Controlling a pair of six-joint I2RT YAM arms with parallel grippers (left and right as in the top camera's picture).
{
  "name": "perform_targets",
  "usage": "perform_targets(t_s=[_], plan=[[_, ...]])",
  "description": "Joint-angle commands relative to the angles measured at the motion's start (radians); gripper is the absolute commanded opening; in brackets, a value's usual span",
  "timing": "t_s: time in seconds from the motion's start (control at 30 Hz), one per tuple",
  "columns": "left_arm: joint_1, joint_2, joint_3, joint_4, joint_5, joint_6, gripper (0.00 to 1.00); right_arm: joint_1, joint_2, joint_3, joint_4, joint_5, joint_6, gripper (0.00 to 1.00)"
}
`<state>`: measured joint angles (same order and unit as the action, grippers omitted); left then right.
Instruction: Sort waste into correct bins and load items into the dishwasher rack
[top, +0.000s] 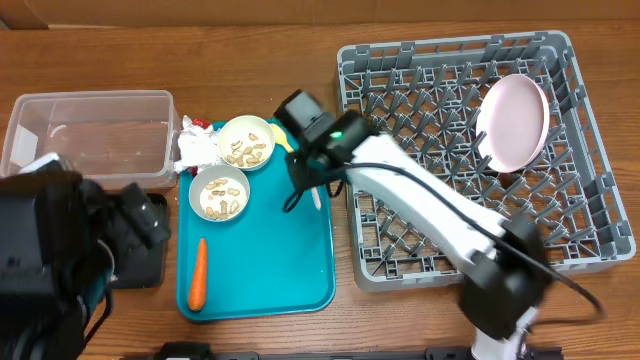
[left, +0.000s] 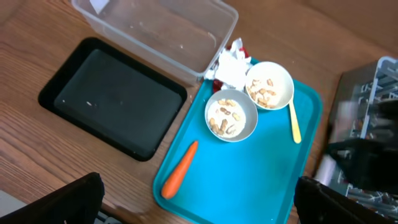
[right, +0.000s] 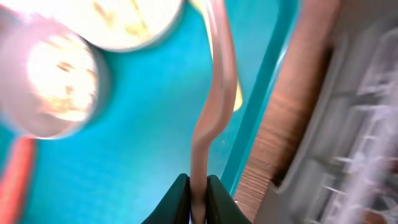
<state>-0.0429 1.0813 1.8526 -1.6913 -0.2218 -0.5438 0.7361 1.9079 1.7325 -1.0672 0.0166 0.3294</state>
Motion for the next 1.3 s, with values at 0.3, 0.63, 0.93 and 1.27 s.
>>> perform_targets(t_s=[0.3,0.63,0.93,1.27], plan=[[0.007,0.018,0.007,0.002,-0.024,0.013,1.00,-0.161,-0.047,-0.034,-0.034,0.187,-0.021,0.12],[0.007,0.018,0.007,0.002,-0.024,0.013,1.00,-0.206,-0.032,-0.111,0.061,0.060,-0.210,0.33],[0.007,0.018,0.007,0.002,-0.024,0.013,1.00,-0.159,-0.034,-0.022,0.089,-0.043,-0.192,0.49],[0.007,0.018,0.007,0.002,-0.024,0.013,1.00,-0.096,0.010,-0.116,0.241,-0.064,-0.159,0.49]])
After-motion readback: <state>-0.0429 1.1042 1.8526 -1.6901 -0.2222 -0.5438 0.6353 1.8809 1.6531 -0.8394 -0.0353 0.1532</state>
